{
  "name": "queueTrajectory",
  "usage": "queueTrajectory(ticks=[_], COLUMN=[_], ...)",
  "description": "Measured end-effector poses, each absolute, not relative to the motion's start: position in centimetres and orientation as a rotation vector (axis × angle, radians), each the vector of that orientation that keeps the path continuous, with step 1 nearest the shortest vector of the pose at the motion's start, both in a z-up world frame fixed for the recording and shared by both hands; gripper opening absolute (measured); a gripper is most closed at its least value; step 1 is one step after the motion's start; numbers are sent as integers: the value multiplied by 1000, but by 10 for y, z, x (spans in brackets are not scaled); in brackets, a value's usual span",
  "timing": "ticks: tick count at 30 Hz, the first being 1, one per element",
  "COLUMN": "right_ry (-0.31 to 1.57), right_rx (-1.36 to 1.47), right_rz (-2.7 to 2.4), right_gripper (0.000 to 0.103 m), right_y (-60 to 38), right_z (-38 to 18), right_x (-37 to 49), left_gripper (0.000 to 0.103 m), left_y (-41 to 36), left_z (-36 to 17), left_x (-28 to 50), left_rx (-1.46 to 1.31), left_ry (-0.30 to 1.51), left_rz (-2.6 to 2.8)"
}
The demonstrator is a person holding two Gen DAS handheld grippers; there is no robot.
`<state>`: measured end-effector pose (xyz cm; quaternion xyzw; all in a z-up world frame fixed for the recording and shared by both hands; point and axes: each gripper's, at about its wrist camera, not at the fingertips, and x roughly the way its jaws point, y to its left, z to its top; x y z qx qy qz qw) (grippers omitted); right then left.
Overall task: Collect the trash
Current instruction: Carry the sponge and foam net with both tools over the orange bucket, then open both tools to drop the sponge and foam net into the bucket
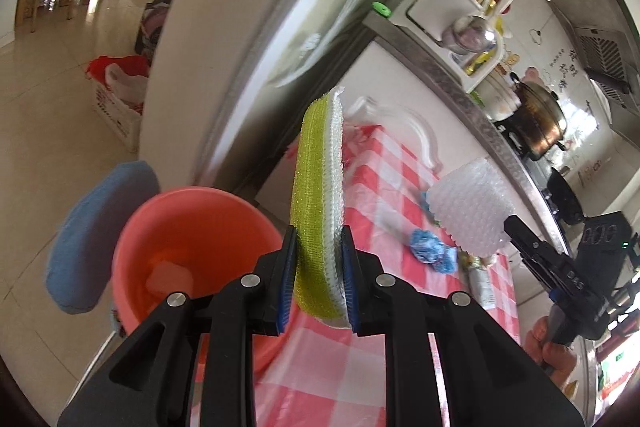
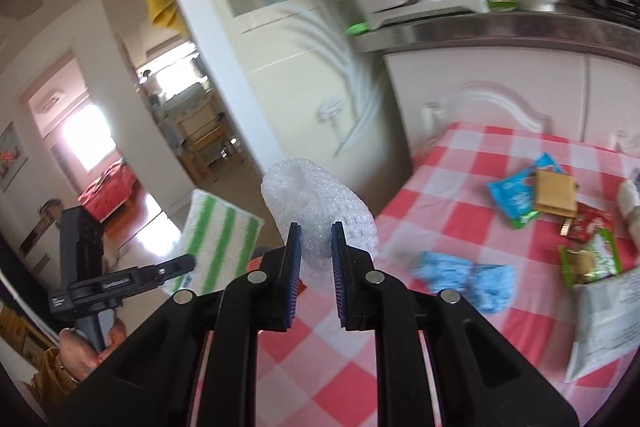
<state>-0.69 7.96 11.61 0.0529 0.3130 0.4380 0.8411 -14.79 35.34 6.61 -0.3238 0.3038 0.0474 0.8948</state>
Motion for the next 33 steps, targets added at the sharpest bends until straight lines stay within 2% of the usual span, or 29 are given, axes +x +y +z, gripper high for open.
queueTrajectory(ticks=[16,33], right_ry=[818,899], right_rx=[-72,-142], right_rz=[1097,1116], right_gripper=[17,24], right_y=[188,214], right_z=[61,23], right_x=[-46,-60], left_gripper=[23,23], left_y=[384,391], left_z=[5,-47], left_x=[-156,-154], left_rx=[-638,-669], left_ry=[754,857], left_rz=[223,270])
